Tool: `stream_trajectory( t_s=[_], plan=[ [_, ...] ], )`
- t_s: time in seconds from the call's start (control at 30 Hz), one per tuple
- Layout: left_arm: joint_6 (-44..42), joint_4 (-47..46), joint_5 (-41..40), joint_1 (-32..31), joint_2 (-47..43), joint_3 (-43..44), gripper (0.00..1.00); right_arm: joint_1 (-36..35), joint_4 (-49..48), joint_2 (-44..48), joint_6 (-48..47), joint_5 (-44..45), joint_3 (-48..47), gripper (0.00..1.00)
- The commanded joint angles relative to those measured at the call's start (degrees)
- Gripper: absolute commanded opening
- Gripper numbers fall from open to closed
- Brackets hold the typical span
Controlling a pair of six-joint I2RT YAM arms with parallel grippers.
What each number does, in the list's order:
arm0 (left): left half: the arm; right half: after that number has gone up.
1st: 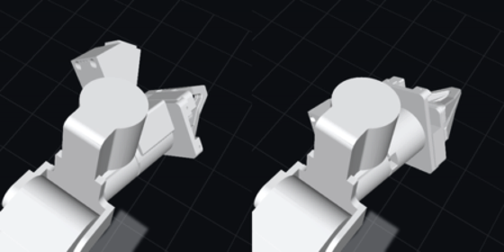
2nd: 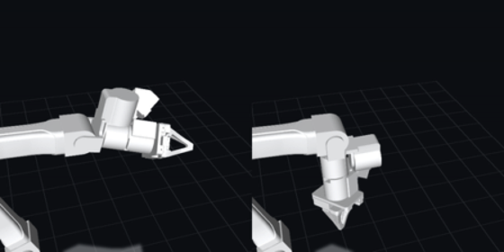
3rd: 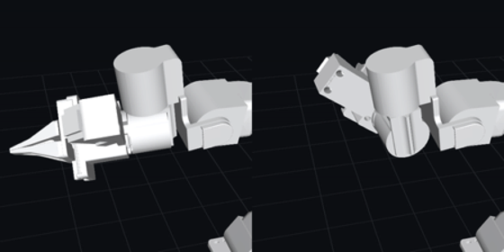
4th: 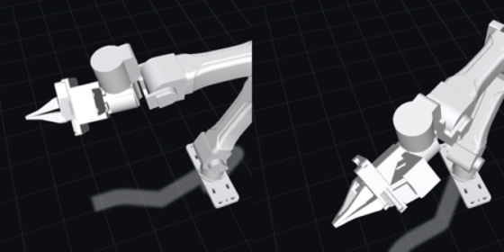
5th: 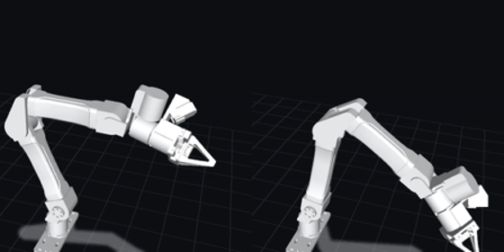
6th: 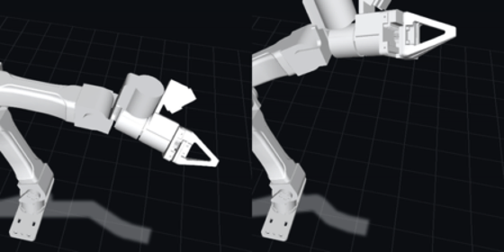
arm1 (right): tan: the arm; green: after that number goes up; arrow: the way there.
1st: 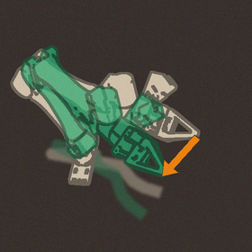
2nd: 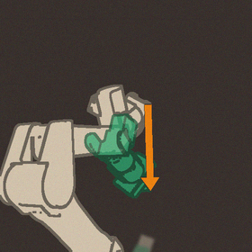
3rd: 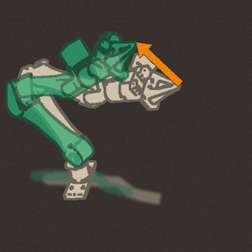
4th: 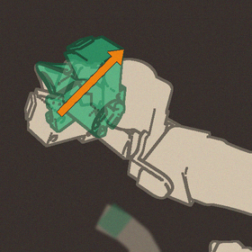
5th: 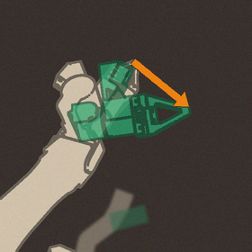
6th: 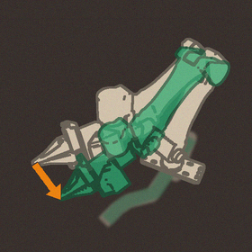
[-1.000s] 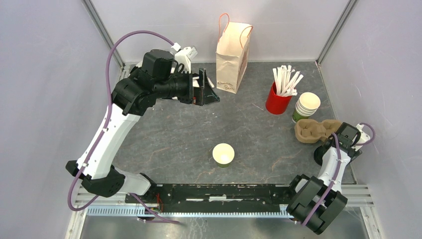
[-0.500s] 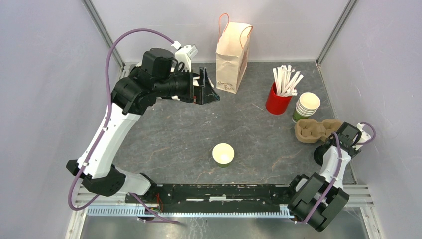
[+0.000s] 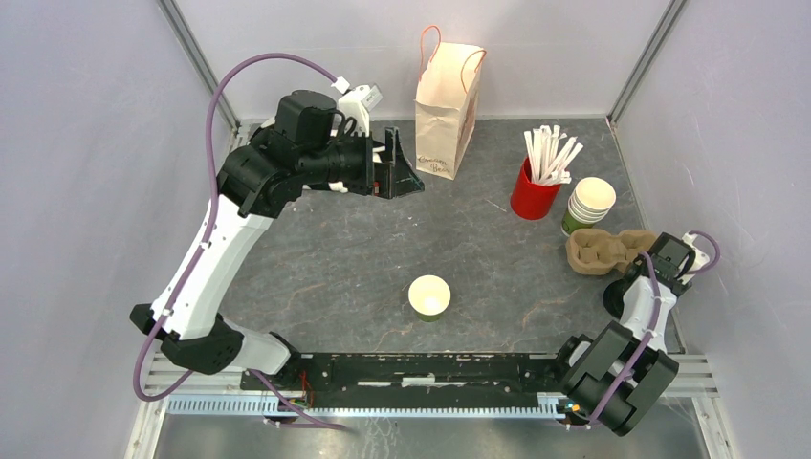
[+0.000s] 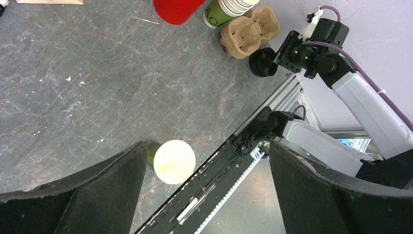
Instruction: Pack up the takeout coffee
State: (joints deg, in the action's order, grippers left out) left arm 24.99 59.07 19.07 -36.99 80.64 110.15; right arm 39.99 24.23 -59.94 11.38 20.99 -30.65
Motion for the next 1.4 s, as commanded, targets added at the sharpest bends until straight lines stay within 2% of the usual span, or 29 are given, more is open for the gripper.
stream_trajectory(
  t_s=[0.0,0.53,0.63,1.0,1.17,1.37],
  plan=[
    [-2.8,-1.5,-0.6,-0.2,0.3,2.4,1.00,0.6,-1.9,-0.7,-0.8,0.0,-2.6,0.46],
    [-2.6,-1.6,-0.5,-0.2,0.6,2.2,1.00,0.8,-1.8,-0.9,-1.1,-2.3,-3.3,0.54],
    [-2.6,-1.7,-0.6,-0.2,0.5,2.3,1.00,1.1,-1.8,-0.3,-1.0,-3.6,-2.9,0.53],
    [-1.7,-2.2,0.2,-0.2,0.8,1.3,1.00,-3.5,6.3,4.8,1.2,-10.2,-5.9,0.53],
    [-1.6,-2.4,0.5,-0.2,1.1,1.4,1.00,-6.7,9.3,6.6,4.5,-19.2,-5.7,0.55],
    [-1.6,-2.5,0.9,-0.2,0.7,1.3,1.00,-6.8,7.9,6.2,2.4,-20.9,-3.2,0.48]
  ],
)
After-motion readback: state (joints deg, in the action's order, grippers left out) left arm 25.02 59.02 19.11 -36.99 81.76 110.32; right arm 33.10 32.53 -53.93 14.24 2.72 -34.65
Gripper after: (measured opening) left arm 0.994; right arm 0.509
